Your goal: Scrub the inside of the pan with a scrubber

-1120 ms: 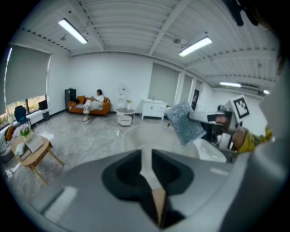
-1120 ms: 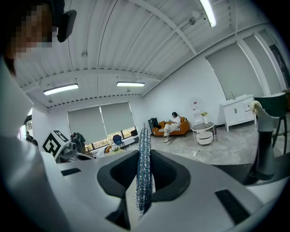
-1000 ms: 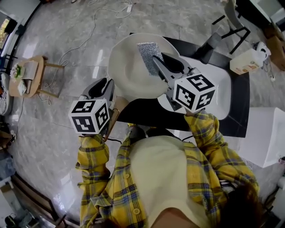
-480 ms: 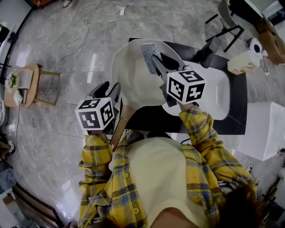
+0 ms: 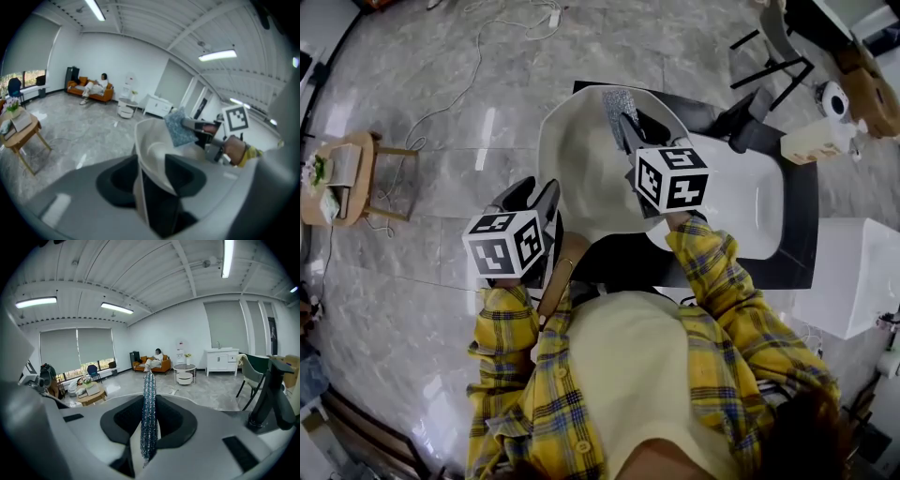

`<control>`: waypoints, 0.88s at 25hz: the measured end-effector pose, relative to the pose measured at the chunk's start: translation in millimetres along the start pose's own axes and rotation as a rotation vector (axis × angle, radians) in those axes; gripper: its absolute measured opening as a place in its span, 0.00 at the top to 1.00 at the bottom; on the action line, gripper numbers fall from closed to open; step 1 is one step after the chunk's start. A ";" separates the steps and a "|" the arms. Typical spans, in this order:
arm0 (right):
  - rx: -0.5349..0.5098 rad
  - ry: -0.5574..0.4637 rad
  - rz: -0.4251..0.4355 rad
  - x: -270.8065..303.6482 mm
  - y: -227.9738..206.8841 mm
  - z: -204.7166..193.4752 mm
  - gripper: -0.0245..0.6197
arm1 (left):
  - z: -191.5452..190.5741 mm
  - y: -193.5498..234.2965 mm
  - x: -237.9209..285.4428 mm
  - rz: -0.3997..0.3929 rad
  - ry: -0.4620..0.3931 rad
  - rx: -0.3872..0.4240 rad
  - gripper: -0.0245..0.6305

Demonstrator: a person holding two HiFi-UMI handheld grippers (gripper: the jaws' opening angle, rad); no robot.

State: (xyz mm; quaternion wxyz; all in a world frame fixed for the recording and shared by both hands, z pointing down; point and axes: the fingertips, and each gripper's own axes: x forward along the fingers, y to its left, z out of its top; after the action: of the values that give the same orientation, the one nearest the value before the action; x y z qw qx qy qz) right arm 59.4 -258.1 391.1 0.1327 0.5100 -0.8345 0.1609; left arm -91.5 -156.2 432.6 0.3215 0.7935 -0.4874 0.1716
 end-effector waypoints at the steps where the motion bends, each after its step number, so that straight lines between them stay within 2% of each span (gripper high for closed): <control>1: -0.011 0.005 -0.007 3.2 0.4 -1.4 0.84 | -1.5 0.7 1.2 -0.003 0.004 -0.005 0.68; 9: -0.144 0.055 -0.055 22.8 3.8 -15.6 0.84 | -4.5 4.0 8.5 -0.006 0.010 -0.002 0.72; 12: -0.147 0.074 -0.073 28.2 1.9 -21.0 0.84 | -4.7 7.2 9.2 0.007 0.008 0.009 0.77; 22: -0.145 0.091 -0.098 40.9 3.7 -29.9 0.84 | -3.6 8.4 9.4 -0.016 -0.003 -0.015 0.79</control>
State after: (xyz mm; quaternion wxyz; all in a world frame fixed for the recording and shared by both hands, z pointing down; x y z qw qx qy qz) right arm 39.7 -277.5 433.7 0.2150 0.5315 -0.8110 0.1164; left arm -94.3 -162.6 443.7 0.3282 0.7952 -0.4828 0.1642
